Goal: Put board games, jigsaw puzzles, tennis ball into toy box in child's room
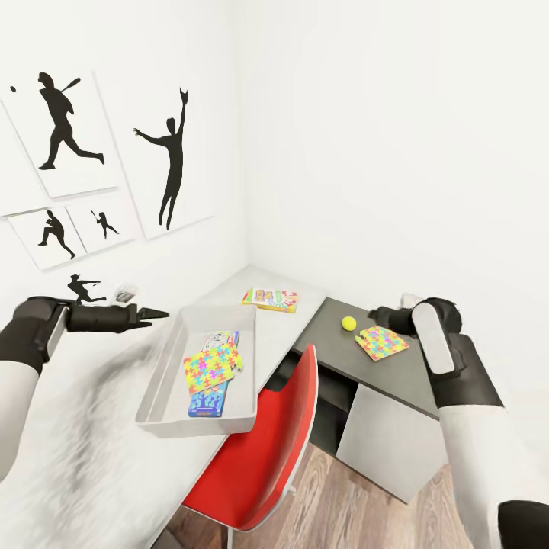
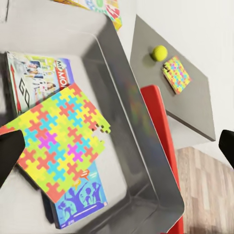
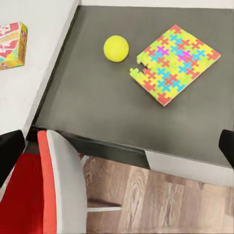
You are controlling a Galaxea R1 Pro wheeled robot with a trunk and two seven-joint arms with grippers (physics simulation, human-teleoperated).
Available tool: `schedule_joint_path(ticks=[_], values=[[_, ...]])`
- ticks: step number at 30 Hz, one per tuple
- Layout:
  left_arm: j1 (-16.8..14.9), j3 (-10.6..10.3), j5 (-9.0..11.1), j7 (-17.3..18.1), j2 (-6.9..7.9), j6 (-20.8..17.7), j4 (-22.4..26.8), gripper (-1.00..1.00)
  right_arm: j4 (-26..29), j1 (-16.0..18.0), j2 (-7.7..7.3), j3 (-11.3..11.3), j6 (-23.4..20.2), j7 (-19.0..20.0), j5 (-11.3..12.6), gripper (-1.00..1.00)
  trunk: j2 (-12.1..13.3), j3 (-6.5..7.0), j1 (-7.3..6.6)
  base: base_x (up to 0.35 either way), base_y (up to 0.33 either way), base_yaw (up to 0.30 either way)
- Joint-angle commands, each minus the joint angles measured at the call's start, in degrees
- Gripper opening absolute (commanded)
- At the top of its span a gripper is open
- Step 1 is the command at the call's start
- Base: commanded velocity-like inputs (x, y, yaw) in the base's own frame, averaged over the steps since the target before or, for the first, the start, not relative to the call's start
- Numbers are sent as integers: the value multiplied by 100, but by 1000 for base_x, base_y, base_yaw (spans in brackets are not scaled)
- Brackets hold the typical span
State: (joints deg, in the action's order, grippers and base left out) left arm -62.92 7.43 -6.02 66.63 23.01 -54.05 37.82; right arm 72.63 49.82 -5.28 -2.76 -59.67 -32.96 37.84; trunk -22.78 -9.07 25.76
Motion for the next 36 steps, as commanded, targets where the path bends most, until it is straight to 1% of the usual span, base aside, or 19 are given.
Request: schedule_joint_path(ticks=[1, 2, 3, 4, 6, 7, 8, 9, 10, 11, 12, 13, 15, 17, 25, 29, 32, 35, 36], values=[[-10, 31, -59, -55, 4, -51, 60, 100, -491, 450, 241, 65, -33, -394, 22, 100, -14, -14, 3, 0, 0, 0], [-12, 36, -58, -107, 11, -53, 85, 100, -731, 653, 359, 86, -33, -547, 24, 100, -14, -14, 3, 0, 0, 0], [-14, 46, -58, -219, 33, -56, 136, 100, -1196, 1043, 596, 119, -33, -831, 26, 100, -14, -14, 3, 0, 0, 0], [-15, 50, -58, -279, 46, -58, 161, 100, -1435, 1228, 714, 129, -33, -966, 27, 100, -14, -14, 3, 0, 0, 0], [-20, 59, -57, -557, 77, -60, 234, 100, -2434, 1920, 1156, 154, -33, -1440, 29, 100, -14, -14, 3, 0, 0, 0], [-21, 61, -57, -640, 81, -61, 245, 100, -2682, 2079, 1250, 156, -33, -1537, 29, 100, -14, -14, 3, 0, 0, 0], [-23, 63, -57, -841, 86, -61, 260, 100, -3153, 2374, 1411, 156, -33, -1696, 32, 100, -14, -14, 3, 0, 0, 0], [-24, 63, -56, -959, 85, -63, 266, 100, -3372, 2507, 1480, 155, -33, -1756, 33, 100, -14, -14, 3, 0, 0, 0], [-25, 64, -53, -1234, 75, -73, 273, 100, -3747, 2734, 1527, 154, -16, -1844, 35, 100, -14, -14, 3, 0, 0, 0], [-26, 65, -46, -1554, 68, -98, 278, 100, -4024, 2897, 1527, 154, 25, -1903, 37, 100, -14, -14, 3, 0, 0, 0], [-26, 65, -36, -1716, 65, -124, 280, 100, -4124, 2956, 1527, 154, 38, -1927, 37, 100, -14, -14, 3, 0, 0, 0], [-26, 67, -15, -2006, 61, -207, 283, 100, -4267, 3041, 1527, 148, 51, -1963, 43, 100, -14, -14, 3, 0, 0, 0], [-27, 68, 12, -2288, 55, -330, 285, 100, -4406, 3110, 1527, 142, 60, -1996, 50, 100, -14, -14, 3, 0, 0, 0], [-27, 60, 19, -2429, 50, -397, 291, 100, -4484, 3136, 1527, 140, 57, -2010, 53, 100, -14, -14, 3, 0, 0, 0], [-20, 5, -43, -2607, 39, -485, 299, 100, -4559, 3072, 1527, 163, 1, -1971, 50, 100, -14, -14, 3, 0, 66, 0], [-19, -10, -53, -2642, 38, -503, 301, 100, -4559, 3063, 1527, 173, -7, -1841, 55, 100, -14, -14, 3, 0, 86, 0], [-18, -18, -56, -2651, 41, -508, 299, 100, -4560, 3061, 1527, 183, -9, -1409, 56, 100, -14, -14, 3, 0, 24, 0], [-18, -20, -57, -2654, 38, -510, 300, 100, -4563, 3060, 1527, 188, -5, -828, 57, 100, -14, -14, 3, 0, 8, 0], [-18, -20, -59, -2654, 38, -510, 301, 100, -4564, 3060, 1527, 190, -4, -727, 57, 100, -14, -14, 3, 0, 4, 0]])
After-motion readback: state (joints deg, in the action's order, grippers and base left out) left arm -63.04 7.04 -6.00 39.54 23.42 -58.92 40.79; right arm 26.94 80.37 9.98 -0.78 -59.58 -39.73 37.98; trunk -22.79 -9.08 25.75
